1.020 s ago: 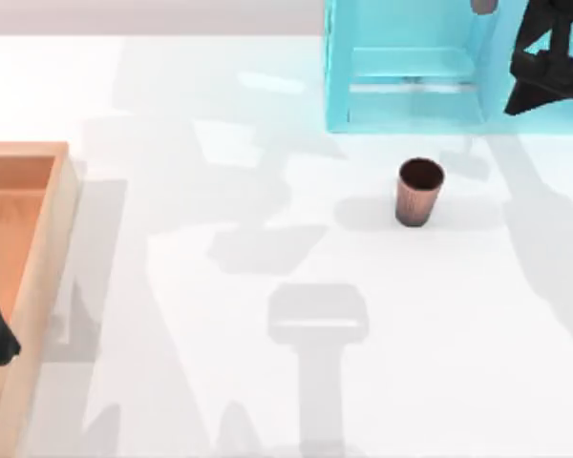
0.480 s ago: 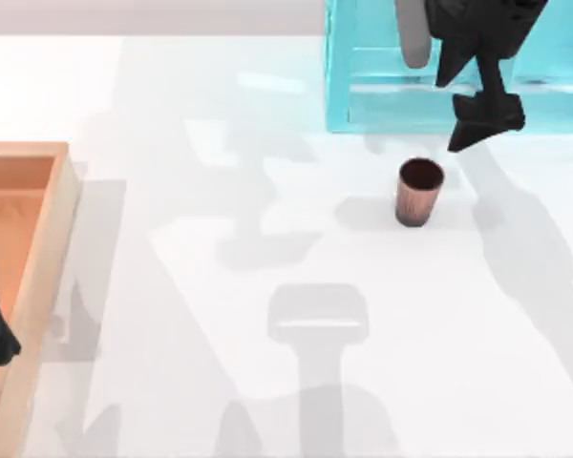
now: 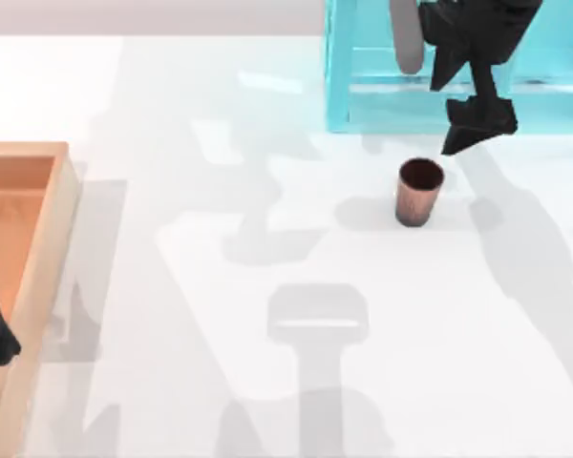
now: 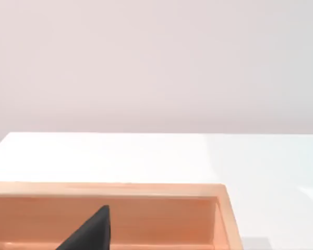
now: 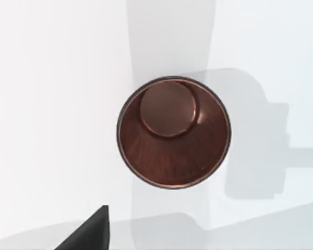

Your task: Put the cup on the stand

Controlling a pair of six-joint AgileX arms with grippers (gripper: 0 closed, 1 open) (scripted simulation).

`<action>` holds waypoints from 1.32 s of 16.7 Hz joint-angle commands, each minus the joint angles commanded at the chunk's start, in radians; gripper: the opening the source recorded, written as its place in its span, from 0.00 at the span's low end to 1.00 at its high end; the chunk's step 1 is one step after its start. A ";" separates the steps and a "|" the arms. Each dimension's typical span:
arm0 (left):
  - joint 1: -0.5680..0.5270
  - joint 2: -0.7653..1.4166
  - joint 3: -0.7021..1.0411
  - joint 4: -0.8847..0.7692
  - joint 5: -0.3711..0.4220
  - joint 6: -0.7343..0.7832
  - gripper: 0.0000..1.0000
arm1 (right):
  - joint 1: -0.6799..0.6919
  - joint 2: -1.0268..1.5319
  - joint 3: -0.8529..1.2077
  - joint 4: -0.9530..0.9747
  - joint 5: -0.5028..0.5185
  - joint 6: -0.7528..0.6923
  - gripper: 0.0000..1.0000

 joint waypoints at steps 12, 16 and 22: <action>0.000 0.000 0.000 0.000 0.000 0.000 1.00 | 0.037 -0.120 -0.575 0.458 0.000 0.035 1.00; 0.000 0.000 0.000 0.000 0.000 0.000 1.00 | 0.037 -0.120 -0.576 0.459 0.000 0.035 1.00; 0.000 0.000 0.000 0.000 0.000 0.000 1.00 | 0.037 -0.120 -0.576 0.459 0.000 0.035 0.55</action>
